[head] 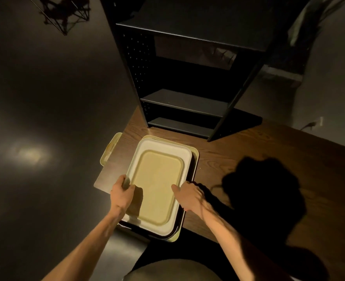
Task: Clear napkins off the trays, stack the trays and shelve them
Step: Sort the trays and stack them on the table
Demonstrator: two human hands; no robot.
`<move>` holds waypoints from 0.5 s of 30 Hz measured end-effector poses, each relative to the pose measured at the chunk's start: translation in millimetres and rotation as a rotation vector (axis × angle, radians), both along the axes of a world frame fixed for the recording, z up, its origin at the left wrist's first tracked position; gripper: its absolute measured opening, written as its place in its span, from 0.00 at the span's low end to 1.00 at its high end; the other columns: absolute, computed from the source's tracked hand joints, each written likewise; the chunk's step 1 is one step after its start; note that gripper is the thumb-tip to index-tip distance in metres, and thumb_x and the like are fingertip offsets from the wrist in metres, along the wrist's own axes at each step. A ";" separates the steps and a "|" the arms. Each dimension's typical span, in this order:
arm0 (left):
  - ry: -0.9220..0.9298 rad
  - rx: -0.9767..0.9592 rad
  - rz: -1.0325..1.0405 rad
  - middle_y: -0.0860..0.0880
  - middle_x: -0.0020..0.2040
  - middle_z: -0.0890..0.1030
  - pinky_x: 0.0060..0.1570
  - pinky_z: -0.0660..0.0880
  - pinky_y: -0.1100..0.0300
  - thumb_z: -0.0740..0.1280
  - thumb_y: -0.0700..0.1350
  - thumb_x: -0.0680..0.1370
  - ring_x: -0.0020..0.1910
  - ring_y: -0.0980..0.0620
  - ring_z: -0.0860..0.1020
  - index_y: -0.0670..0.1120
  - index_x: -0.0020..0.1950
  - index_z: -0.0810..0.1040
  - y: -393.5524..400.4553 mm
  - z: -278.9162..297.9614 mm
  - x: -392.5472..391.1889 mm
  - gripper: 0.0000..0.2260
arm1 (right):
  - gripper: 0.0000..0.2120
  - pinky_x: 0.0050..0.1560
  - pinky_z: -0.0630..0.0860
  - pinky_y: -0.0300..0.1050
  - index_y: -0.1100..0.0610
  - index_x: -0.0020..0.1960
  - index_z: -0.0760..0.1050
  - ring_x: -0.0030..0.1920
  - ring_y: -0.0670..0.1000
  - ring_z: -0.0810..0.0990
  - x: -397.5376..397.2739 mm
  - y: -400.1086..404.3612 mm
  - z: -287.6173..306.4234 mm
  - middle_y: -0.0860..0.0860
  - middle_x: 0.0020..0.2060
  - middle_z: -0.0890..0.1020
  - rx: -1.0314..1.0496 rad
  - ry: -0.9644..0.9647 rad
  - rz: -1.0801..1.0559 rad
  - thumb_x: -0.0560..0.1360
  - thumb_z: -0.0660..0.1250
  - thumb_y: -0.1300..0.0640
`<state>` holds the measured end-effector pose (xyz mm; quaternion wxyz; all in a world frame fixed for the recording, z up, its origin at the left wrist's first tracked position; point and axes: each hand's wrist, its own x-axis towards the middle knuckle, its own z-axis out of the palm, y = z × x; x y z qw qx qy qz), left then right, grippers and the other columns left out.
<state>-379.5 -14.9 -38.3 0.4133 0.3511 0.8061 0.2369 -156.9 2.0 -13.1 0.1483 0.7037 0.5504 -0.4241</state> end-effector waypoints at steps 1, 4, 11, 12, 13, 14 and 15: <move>-0.060 -0.028 0.051 0.44 0.46 0.81 0.46 0.74 0.56 0.67 0.35 0.74 0.43 0.45 0.78 0.43 0.54 0.77 2.3 1.2 0.1 0.10 | 0.28 0.33 0.80 0.43 0.63 0.52 0.76 0.31 0.54 0.82 1.1 -0.3 -0.9 0.56 0.39 0.82 -0.020 0.012 -0.020 0.80 0.51 0.39; -0.191 -0.097 0.177 0.41 0.48 0.80 0.44 0.76 0.54 0.68 0.35 0.74 0.44 0.45 0.77 0.40 0.56 0.76 15.7 -3.3 -7.3 0.11 | 0.30 0.35 0.82 0.45 0.65 0.57 0.75 0.37 0.56 0.85 1.7 -2.2 -8.8 0.59 0.47 0.83 -0.099 0.068 -0.138 0.79 0.52 0.38; -0.182 -0.208 -0.032 0.41 0.42 0.80 0.47 0.78 0.48 0.74 0.41 0.71 0.42 0.43 0.79 0.42 0.42 0.74 36.0 -8.7 -33.7 0.09 | 0.30 0.57 0.75 0.49 0.65 0.59 0.72 0.57 0.61 0.81 -8.5 -5.8 -10.7 0.63 0.53 0.82 0.029 -0.136 0.003 0.81 0.50 0.38; -0.165 -0.231 -0.070 0.42 0.44 0.81 0.47 0.78 0.50 0.75 0.43 0.70 0.44 0.42 0.80 0.42 0.45 0.74 38.1 -7.4 -37.9 0.12 | 0.31 0.57 0.75 0.49 0.65 0.60 0.72 0.58 0.61 0.80 -11.4 -5.4 -10.4 0.63 0.55 0.81 0.041 -0.188 0.035 0.81 0.50 0.38; -0.153 -0.249 -0.114 0.43 0.45 0.82 0.47 0.78 0.51 0.76 0.46 0.69 0.46 0.43 0.81 0.43 0.48 0.74 41.5 -6.3 -42.1 0.15 | 0.30 0.56 0.76 0.48 0.65 0.60 0.72 0.59 0.60 0.80 -13.0 -5.4 -10.0 0.62 0.55 0.81 0.049 -0.208 0.050 0.81 0.50 0.38; -0.142 -0.266 -0.179 0.44 0.45 0.82 0.47 0.79 0.52 0.76 0.49 0.69 0.46 0.44 0.81 0.43 0.50 0.73 44.0 -5.1 -46.2 0.17 | 0.29 0.54 0.76 0.47 0.64 0.59 0.72 0.58 0.60 0.80 -12.8 -5.1 -8.7 0.61 0.54 0.81 0.035 -0.208 0.046 0.81 0.50 0.39; -0.115 -0.279 -0.262 0.45 0.45 0.82 0.46 0.78 0.52 0.76 0.51 0.69 0.46 0.45 0.81 0.44 0.51 0.73 46.2 -4.3 -49.8 0.19 | 0.28 0.51 0.75 0.47 0.63 0.59 0.73 0.56 0.60 0.81 -11.3 -5.8 -8.3 0.60 0.50 0.81 0.014 -0.176 0.007 0.81 0.51 0.38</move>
